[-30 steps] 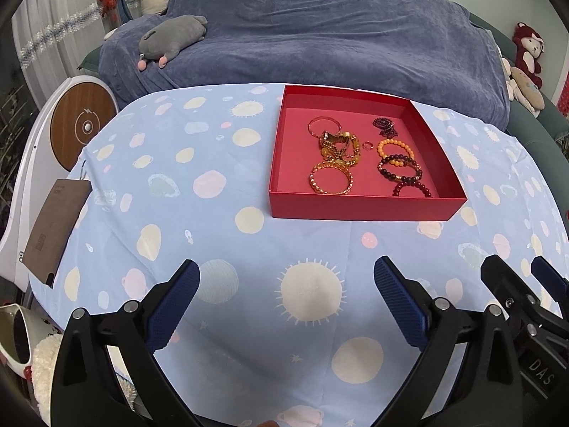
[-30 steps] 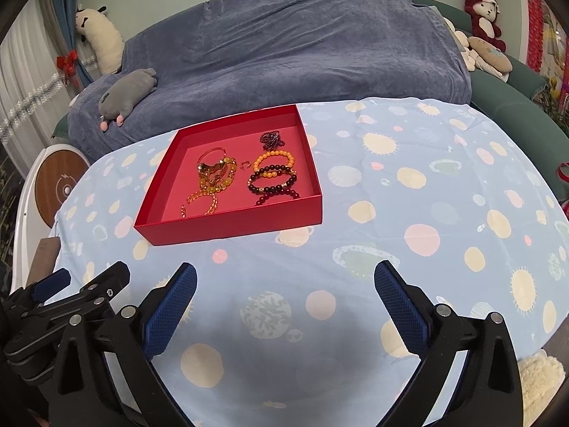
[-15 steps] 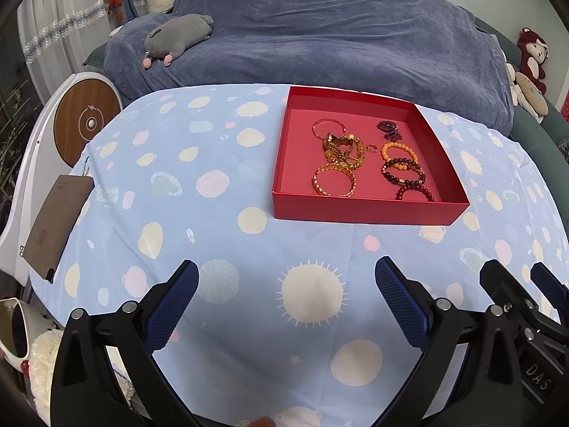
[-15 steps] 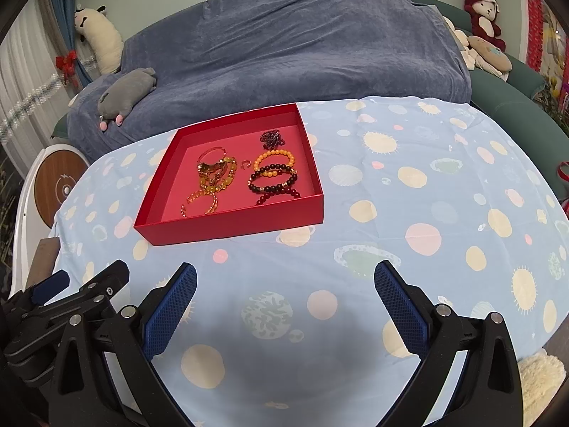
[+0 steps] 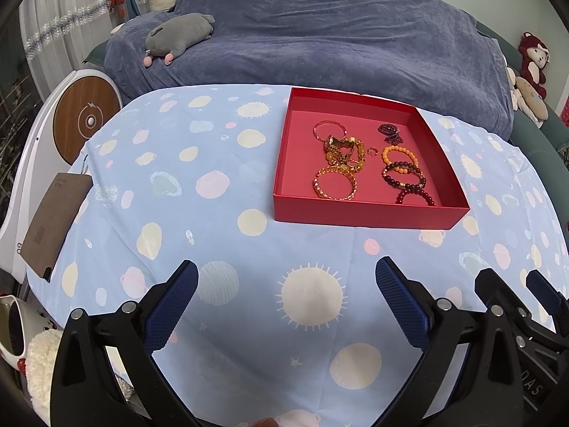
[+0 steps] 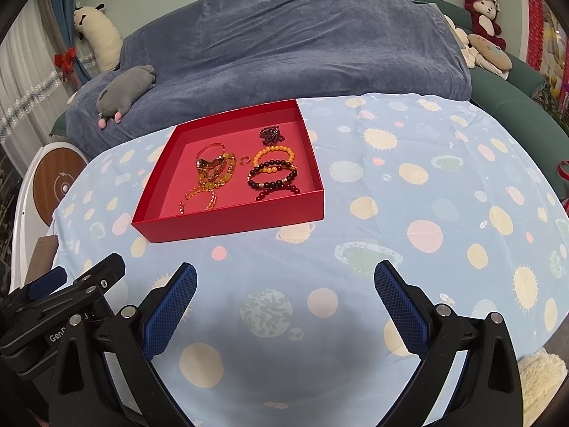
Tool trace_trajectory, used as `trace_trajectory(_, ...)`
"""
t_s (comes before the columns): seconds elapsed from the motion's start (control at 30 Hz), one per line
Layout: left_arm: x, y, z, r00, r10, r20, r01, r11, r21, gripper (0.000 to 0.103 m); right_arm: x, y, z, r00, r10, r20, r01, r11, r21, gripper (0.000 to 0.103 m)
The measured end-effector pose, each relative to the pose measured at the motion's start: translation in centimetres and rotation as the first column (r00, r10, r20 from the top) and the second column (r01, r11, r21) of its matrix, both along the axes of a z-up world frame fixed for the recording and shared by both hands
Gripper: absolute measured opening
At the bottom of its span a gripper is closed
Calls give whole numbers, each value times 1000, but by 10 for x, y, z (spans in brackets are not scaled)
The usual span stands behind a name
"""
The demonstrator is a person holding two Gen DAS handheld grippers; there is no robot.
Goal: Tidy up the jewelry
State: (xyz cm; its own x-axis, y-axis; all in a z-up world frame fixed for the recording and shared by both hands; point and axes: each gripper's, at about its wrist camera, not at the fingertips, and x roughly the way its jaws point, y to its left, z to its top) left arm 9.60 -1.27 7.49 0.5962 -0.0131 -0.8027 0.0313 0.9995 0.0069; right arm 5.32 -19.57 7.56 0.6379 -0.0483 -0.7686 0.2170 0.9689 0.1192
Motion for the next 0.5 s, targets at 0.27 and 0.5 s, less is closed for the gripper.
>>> trace_trajectory(0.27,3,0,2,1000,5,7,-5,1000,3,96,0,0,0,1000,1,1,-1,1000,-2,97)
trace_trajectory(0.5,2,0,1,1000,11,5,-11,1000,3,96,0,1,0,1000,3,4,-3,1000,-4,97)
